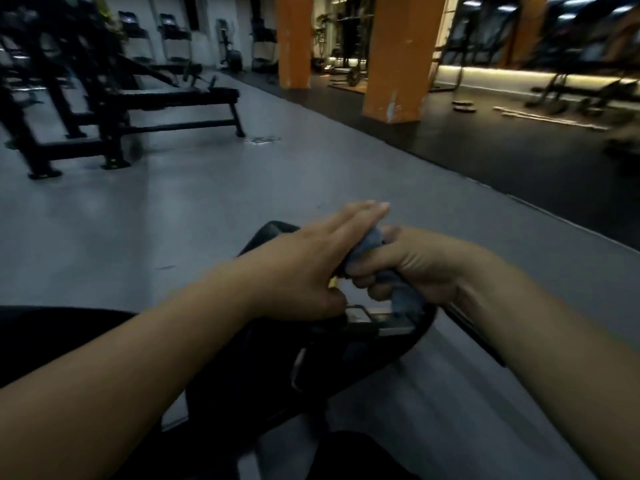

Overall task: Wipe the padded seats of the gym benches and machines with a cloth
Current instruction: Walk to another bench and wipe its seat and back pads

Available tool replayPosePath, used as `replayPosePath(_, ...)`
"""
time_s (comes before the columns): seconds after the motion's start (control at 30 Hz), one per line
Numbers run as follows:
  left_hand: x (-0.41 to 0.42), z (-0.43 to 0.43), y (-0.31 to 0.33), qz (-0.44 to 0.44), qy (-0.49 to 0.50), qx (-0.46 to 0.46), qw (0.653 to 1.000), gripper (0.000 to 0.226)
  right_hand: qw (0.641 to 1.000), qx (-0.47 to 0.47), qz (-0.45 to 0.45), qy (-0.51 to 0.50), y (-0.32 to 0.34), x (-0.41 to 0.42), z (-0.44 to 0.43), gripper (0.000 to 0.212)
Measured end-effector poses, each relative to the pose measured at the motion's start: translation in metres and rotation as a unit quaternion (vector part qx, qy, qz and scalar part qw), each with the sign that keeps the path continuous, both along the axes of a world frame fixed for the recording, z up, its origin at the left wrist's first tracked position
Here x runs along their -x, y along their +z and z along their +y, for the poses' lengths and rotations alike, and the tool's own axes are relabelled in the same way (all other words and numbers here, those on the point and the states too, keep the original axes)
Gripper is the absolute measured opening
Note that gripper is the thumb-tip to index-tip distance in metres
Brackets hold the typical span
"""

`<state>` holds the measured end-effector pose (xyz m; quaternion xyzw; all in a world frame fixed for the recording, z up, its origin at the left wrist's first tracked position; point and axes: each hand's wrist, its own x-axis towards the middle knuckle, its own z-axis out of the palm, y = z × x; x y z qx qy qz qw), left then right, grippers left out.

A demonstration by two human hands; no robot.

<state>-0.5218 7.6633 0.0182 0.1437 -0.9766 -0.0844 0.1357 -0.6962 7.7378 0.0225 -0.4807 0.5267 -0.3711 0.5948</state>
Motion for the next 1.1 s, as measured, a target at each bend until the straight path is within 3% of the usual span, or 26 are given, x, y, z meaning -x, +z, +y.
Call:
replayPosePath(0.1,0.065,0.030,-0.014,-0.017,-0.001,0.165,0.986,0.100,0.992,-0.031,0.110,-0.055,0.016,0.040,0.041,0.026)
replayPosePath(0.2,0.124,0.071,-0.025,0.011,0.084,0.150,0.985,0.058,0.942,-0.058,0.312,-0.109,0.015,0.067,0.069,0.028)
replayPosePath(0.3,0.176,0.090,-0.032,-0.069,0.119,0.071,0.988,0.039,0.846,-0.078,0.486,-0.205,-0.009,0.088,0.072,0.013)
replayPosePath(0.33,0.192,0.091,-0.031,-0.117,0.124,0.021,0.985,0.036,0.832,-0.066,0.506,-0.217,-0.028,0.097,0.079,0.022)
replayPosePath(0.37,0.207,0.093,-0.031,-0.162,0.135,-0.021,0.977,0.029,0.782,-0.074,0.596,-0.168,-0.039,0.104,0.090,0.029)
replayPosePath(0.4,0.218,0.097,-0.032,-0.202,0.147,-0.052,0.967,0.013,0.760,-0.083,0.621,-0.174,-0.043,0.111,0.099,0.033)
replayPosePath(0.43,0.225,0.101,-0.032,-0.225,0.157,-0.051,0.960,0.010,0.711,-0.111,0.669,-0.187,-0.039,0.113,0.103,0.033)
replayPosePath(0.47,0.228,0.106,-0.032,-0.236,0.147,-0.030,0.960,0.022,0.673,-0.112,0.706,-0.192,-0.034,0.115,0.105,0.030)
replayPosePath(0.57,0.230,0.111,-0.035,-0.182,0.024,-0.066,0.981,0.020,0.624,-0.031,0.769,-0.133,-0.014,0.123,0.125,0.019)
replayPosePath(0.63,0.223,0.106,-0.035,-0.122,-0.069,-0.184,0.973,0.023,0.581,0.068,0.808,-0.078,-0.013,0.129,0.134,0.006)
replayPosePath(0.7,0.218,0.102,-0.038,-0.073,-0.099,-0.305,0.944,0.031,0.576,0.115,0.806,-0.073,-0.017,0.137,0.130,0.021)
replayPosePath(0.73,0.215,0.101,-0.038,-0.052,-0.099,-0.348,0.931,0.031,0.589,0.126,0.794,-0.087,-0.021,0.143,0.129,0.028)
replayPosePath(0.77,0.214,0.100,-0.039,-0.048,-0.093,-0.371,0.923,0.027,0.630,0.113,0.756,-0.137,-0.024,0.148,0.130,0.028)
replayPosePath(0.8,0.212,0.101,-0.039,-0.042,-0.089,-0.390,0.916,0.017,0.694,0.084,0.685,-0.207,-0.029,0.152,0.135,0.022)
replayPosePath(0.87,0.213,0.104,-0.043,0.005,-0.054,-0.424,0.904,0.006,0.854,0.048,0.385,-0.345,-0.038,0.147,0.142,0.016)
replayPosePath(0.9,0.213,0.107,-0.047,0.026,-0.041,-0.412,0.910,0.015,0.904,0.039,0.197,-0.378,-0.043,0.138,0.147,0.026)
replayPosePath(0.93,0.216,0.109,-0.051,0.033,-0.047,-0.367,0.928,0.029,0.928,0.035,0.036,-0.370,-0.050,0.130,0.152,0.033)
replayPosePath(1.0,0.224,0.116,-0.068,-0.026,-0.041,-0.289,0.956,0.055,0.938,0.034,-0.162,-0.305,-0.059,0.120,0.161,0.048)
replayPosePath(1.1,0.228,0.117,-0.082,-0.089,-0.006,-0.276,0.957,0.077,0.938,0.021,-0.267,-0.220,-0.062,0.127,0.168,0.048)
